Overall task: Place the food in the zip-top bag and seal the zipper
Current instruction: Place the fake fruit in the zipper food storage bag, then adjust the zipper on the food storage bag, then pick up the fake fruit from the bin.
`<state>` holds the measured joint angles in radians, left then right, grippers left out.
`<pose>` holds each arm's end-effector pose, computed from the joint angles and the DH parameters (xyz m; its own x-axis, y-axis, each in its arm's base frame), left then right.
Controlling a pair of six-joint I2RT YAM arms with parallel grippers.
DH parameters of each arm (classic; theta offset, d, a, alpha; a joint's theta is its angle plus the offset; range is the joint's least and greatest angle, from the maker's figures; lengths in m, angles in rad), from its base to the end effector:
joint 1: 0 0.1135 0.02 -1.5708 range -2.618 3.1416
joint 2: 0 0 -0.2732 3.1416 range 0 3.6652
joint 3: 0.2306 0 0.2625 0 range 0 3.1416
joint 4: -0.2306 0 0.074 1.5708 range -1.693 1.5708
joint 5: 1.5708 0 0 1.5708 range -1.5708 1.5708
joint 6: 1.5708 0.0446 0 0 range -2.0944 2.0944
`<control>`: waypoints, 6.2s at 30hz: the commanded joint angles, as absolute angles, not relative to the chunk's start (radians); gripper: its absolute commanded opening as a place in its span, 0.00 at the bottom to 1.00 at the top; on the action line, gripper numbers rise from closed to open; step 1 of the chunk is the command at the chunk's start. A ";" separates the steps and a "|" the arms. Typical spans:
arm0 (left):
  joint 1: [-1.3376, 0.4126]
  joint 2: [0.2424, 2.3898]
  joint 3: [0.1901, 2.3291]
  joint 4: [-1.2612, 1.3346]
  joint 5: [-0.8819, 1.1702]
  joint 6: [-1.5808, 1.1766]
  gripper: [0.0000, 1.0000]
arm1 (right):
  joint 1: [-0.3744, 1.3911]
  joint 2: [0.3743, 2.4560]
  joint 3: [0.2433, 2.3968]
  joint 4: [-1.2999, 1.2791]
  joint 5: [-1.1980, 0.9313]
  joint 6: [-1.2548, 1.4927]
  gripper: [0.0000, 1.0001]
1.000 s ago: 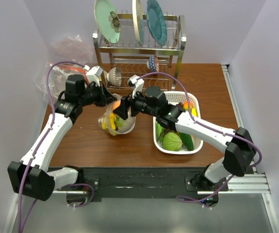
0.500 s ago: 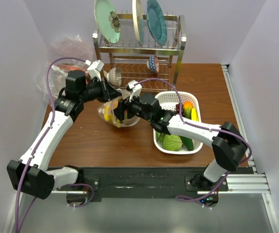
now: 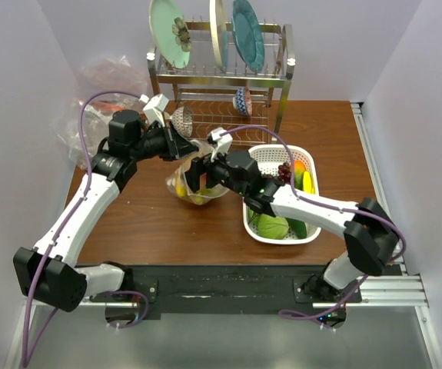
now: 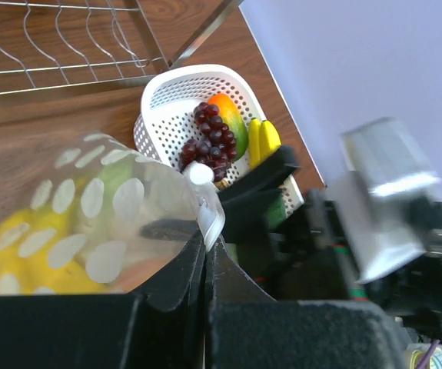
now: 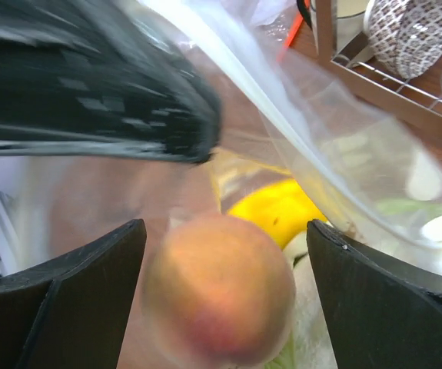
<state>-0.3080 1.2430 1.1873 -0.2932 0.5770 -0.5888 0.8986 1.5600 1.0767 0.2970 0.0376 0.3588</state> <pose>0.2739 -0.1127 0.3798 -0.6833 -0.2710 -0.6779 0.4366 0.5925 -0.6770 0.2428 0.3023 0.2991 -0.3745 0.0930 -0.9226 -0.6701 0.6606 0.3386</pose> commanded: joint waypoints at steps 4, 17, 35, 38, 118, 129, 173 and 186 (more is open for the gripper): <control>-0.308 1.264 1.218 -0.232 0.566 -0.584 0.00 | 0.902 1.341 1.085 0.054 0.117 0.322 0.88; -0.308 1.253 1.223 -0.230 0.568 -0.577 0.00 | 0.900 1.215 1.036 -0.318 0.308 0.434 0.75; -0.308 1.226 1.227 -0.278 0.543 -0.543 0.00 | 0.899 1.387 1.104 -0.291 0.210 0.574 0.00; -0.308 1.235 1.230 -0.304 0.519 -0.511 0.00 | 0.899 1.364 1.153 -0.336 0.216 0.563 0.00; -0.273 1.213 1.218 -0.472 0.268 -0.273 0.00 | 0.877 1.372 1.318 -0.587 0.221 0.387 0.52; -0.273 1.218 1.221 -0.477 0.258 -0.268 0.00 | 0.755 1.238 1.258 -0.732 0.330 0.353 0.52; -0.273 1.216 1.203 -0.460 0.316 -0.275 0.00 | 0.661 1.456 1.049 -0.646 0.293 0.442 0.04; -0.273 1.223 1.206 -0.457 0.327 -0.282 0.00 | 0.640 1.364 1.334 -0.782 0.370 0.344 0.00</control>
<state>-0.2806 1.2270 1.1965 -0.5304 0.3012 -0.2695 0.6586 1.3418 1.2491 -0.7422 0.3065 0.3988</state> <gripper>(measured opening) 0.018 0.015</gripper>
